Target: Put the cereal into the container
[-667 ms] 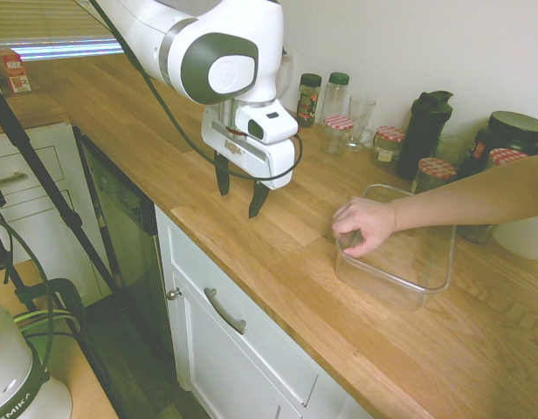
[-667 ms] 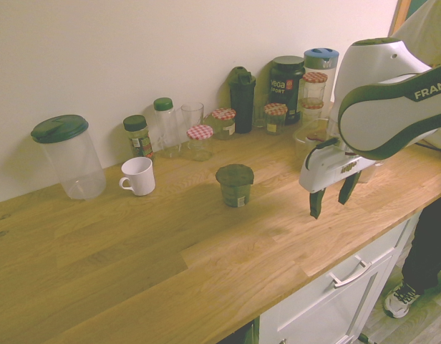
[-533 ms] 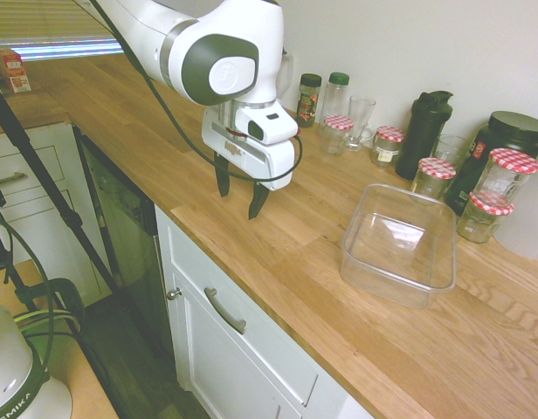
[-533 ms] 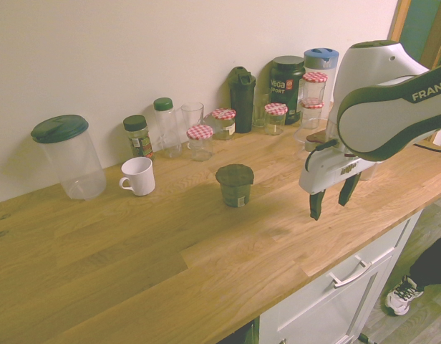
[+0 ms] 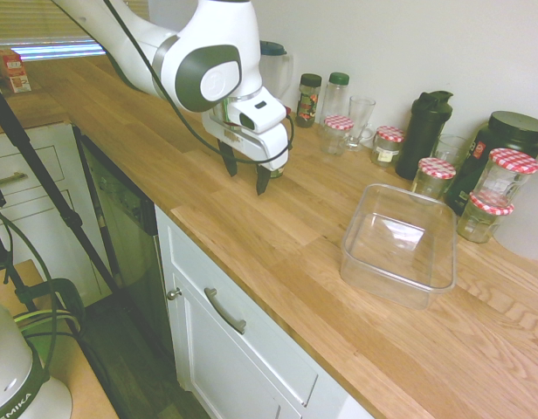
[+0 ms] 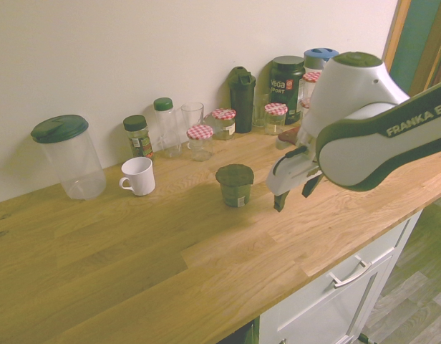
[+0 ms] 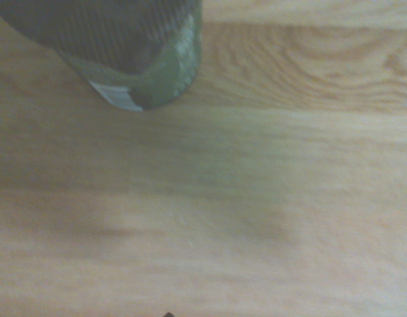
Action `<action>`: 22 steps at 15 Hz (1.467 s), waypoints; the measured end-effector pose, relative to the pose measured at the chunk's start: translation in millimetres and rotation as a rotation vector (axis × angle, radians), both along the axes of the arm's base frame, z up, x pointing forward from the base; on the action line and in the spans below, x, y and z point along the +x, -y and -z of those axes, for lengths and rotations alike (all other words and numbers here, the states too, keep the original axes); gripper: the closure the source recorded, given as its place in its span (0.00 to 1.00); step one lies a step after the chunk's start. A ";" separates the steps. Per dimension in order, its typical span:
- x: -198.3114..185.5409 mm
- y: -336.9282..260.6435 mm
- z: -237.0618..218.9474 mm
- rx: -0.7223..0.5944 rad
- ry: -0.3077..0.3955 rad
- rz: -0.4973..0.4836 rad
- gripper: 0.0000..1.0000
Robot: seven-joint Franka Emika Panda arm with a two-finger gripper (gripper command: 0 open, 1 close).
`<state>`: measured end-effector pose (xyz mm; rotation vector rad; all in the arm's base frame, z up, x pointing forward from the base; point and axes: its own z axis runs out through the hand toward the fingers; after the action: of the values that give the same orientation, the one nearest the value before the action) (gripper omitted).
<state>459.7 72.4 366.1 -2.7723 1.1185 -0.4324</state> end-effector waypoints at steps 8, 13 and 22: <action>50.1 -36.5 11.5 -0.041 0.183 -0.046 0.00; 76.8 -57.3 24.8 -0.033 0.233 -0.065 0.00; 90.9 -67.4 26.4 -0.030 0.289 -0.094 1.00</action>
<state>550.6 139.8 339.7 -2.6603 0.9174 -0.8130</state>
